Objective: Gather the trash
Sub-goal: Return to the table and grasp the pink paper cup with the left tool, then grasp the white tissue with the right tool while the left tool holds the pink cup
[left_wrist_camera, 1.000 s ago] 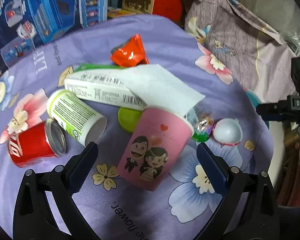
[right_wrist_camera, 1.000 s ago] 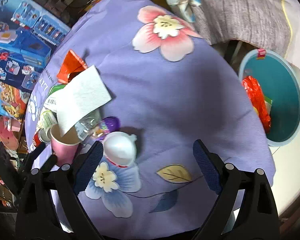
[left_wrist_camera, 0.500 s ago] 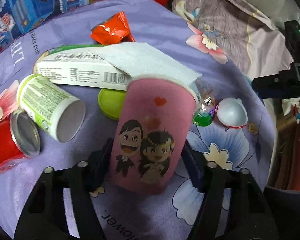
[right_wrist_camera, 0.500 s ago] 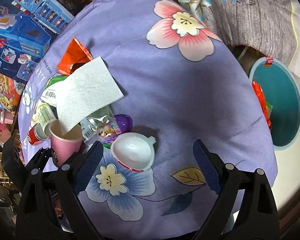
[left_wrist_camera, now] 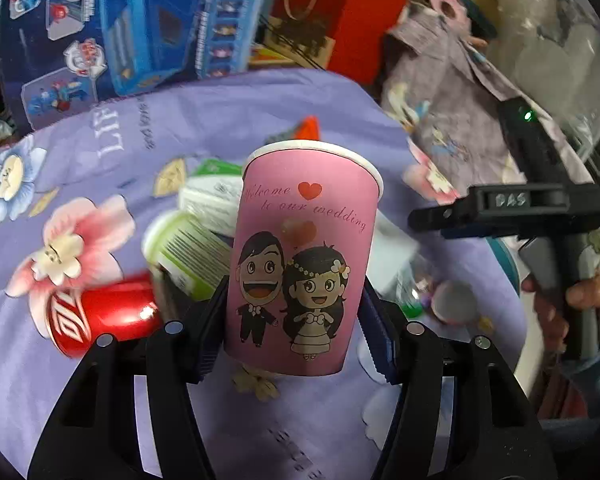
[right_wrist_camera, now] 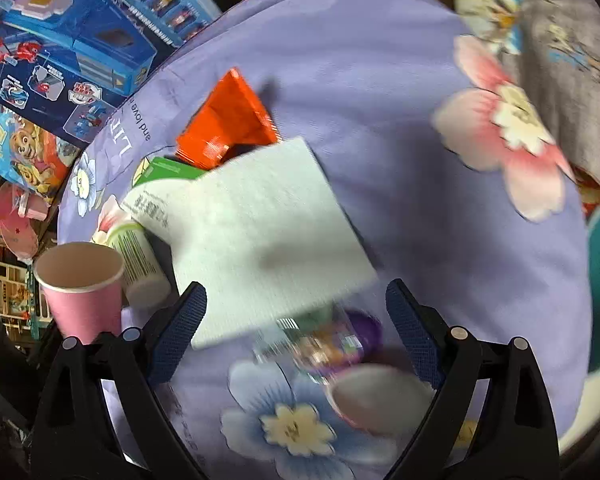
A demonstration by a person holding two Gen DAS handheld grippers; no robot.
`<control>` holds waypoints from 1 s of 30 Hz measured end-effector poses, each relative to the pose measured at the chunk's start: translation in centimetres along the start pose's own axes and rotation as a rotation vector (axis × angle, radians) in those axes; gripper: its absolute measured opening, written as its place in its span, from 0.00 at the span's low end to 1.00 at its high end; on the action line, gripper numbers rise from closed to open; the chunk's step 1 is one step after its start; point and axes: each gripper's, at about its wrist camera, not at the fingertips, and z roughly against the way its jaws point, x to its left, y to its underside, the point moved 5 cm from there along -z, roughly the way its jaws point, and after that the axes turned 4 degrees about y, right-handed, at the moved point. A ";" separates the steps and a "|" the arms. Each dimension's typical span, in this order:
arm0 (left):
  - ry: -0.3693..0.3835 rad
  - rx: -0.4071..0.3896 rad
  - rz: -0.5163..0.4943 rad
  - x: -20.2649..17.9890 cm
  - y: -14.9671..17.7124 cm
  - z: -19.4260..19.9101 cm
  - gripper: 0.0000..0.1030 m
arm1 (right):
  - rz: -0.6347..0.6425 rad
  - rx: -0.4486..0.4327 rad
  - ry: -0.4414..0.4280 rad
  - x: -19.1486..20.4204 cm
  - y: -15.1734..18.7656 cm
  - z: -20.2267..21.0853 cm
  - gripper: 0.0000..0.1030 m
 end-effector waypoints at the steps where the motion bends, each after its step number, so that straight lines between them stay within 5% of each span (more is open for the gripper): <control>1: -0.004 -0.003 0.012 0.3 -0.4 -0.1 0.60 | 0.005 0.003 -0.006 0.4 -0.6 -0.7 0.85; 14: -0.019 0.022 0.083 3.1 -2.5 -2.9 0.60 | 0.065 0.048 -0.079 2.5 -3.4 -6.6 0.86; 15: -0.021 0.023 0.085 3.1 -2.5 -2.9 0.60 | 0.084 0.036 -0.085 2.7 -3.3 -6.6 0.82; 19: -0.025 0.024 0.094 2.8 -2.5 -3.2 0.60 | 0.109 0.005 -0.149 3.3 -2.8 -5.5 0.31; 21: -0.029 0.026 0.093 2.5 -2.4 -3.2 0.60 | 0.133 -0.005 -0.138 3.7 -2.6 -4.8 0.28; 23: -0.032 0.026 0.089 2.0 -2.3 -3.1 0.60 | 0.158 -0.020 -0.125 3.9 -2.3 -3.9 0.08; 30: -0.037 0.002 0.056 -0.4 -2.8 -1.7 0.60 | 0.133 -0.122 -0.127 1.8 -2.0 1.2 0.07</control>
